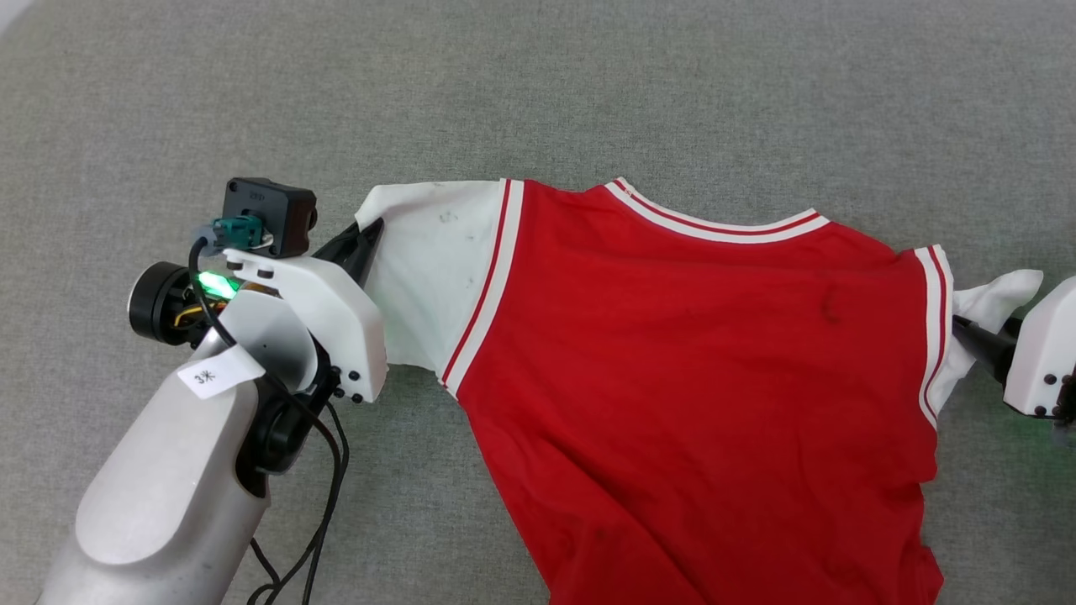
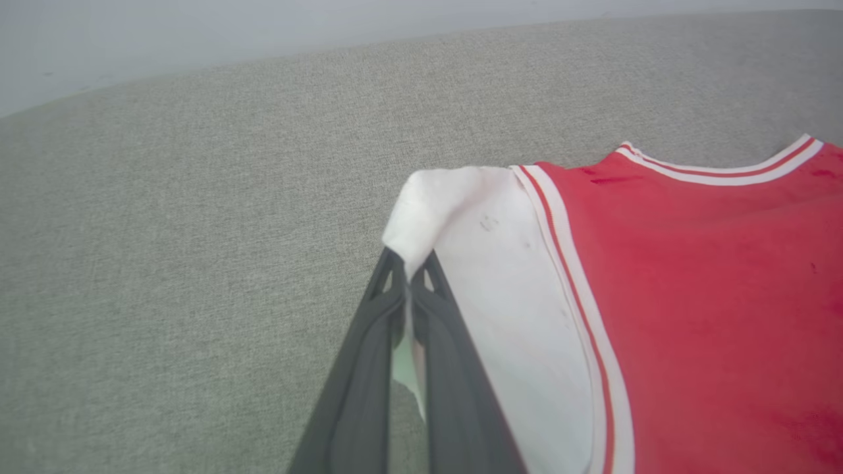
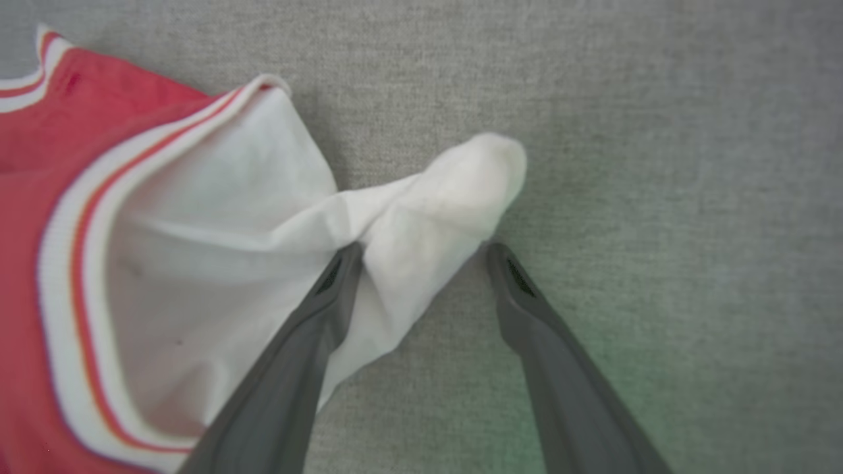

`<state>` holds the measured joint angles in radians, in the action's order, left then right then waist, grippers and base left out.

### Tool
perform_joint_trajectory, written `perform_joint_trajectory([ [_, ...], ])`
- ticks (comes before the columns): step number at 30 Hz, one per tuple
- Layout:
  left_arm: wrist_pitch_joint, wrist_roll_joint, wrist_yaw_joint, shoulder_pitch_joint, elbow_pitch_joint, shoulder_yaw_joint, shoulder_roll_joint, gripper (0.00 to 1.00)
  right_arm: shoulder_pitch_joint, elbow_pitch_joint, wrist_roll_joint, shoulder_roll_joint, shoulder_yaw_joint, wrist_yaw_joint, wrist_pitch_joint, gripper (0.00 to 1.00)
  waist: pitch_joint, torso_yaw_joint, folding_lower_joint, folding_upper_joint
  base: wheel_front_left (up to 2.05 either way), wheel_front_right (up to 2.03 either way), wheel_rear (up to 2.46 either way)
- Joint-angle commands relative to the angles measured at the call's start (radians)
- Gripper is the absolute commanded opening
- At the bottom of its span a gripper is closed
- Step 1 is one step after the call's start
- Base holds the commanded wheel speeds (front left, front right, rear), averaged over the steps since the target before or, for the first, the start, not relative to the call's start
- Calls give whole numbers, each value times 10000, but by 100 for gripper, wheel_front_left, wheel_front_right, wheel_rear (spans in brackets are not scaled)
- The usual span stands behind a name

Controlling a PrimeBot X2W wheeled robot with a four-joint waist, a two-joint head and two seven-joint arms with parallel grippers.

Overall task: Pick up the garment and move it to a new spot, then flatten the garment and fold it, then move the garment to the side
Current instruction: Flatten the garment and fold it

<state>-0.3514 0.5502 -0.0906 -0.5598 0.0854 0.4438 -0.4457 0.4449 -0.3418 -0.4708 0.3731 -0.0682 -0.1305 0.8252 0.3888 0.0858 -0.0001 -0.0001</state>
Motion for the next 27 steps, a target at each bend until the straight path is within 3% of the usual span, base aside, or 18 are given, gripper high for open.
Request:
perform_joint_trajectory([
  [1, 57, 31, 4, -100, 11, -14, 13, 0, -574, -654, -134, -520, 447, -5, 394, 100, 28, 19, 1, 1, 0, 0, 0],
  [2, 68, 55, 10, -99, 43, -6, 27, 0, -624, -778, -186, -596, 521, -16, 551, 100, 31, 22, 1, 1, 0, 0, 0],
  [3, 94, 70, 20, -101, 58, -6, 33, 0, -655, -850, -198, -618, 594, -16, 624, 46, 27, 18, 1, 1, 0, 0, 0],
  [4, 119, 74, 17, -103, 89, -11, 23, 0, -634, -881, -245, -636, 637, -16, 618, 9, 11, 7, 1, 1, 0, 0, 0],
  [5, 128, 75, 15, -90, 134, -16, 11, 0, -574, -867, -283, -629, 640, -17, 550, 0, -27, -14, 1, 1, 0, 0, 0],
  [16, 450, 163, -70, -208, 529, -338, -222, 0, 526, 319, 219, 309, -143, 4, -763, 0, -1035, -394, 1, 1, 0, 0, 0],
  [27, 1237, 356, 156, -1900, 1831, -1120, -372, 0, 2256, 269, 1300, 185, -519, 6, -2136, 0, -1418, -856, 1, 1, 0, 0, 0],
])
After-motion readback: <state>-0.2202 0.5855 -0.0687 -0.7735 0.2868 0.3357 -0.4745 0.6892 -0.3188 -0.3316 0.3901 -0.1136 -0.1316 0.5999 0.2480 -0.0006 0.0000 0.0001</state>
